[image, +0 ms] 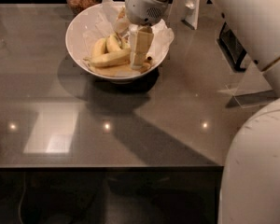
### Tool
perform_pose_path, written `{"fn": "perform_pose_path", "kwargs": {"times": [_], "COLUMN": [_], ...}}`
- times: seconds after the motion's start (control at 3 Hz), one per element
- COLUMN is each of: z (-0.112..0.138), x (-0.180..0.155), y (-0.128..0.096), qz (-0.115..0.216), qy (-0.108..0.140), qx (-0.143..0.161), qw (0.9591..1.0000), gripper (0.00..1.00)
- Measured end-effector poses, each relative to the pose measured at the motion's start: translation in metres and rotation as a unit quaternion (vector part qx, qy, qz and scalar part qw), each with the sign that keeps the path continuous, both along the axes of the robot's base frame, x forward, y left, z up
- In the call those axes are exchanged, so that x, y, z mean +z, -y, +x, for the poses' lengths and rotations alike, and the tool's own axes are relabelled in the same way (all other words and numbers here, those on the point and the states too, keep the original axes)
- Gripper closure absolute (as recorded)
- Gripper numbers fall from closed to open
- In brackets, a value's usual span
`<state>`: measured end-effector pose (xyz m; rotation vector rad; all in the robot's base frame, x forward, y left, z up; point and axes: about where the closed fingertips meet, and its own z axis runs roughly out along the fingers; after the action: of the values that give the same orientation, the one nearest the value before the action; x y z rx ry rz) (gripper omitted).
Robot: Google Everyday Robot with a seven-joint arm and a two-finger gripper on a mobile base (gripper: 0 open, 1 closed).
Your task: Pick banana from white bowl
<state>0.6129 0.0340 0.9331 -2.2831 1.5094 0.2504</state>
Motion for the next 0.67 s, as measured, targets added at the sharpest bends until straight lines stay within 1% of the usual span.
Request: {"fn": "perform_pose_path", "kwargs": {"times": [0.67], "z": [0.0132], "x": [-0.0146], "y": [-0.0037], "qz": [-0.006], "qy": [-0.012], "qx": [-0.006], "qw": [0.9999], "gripper": [0.29]}}
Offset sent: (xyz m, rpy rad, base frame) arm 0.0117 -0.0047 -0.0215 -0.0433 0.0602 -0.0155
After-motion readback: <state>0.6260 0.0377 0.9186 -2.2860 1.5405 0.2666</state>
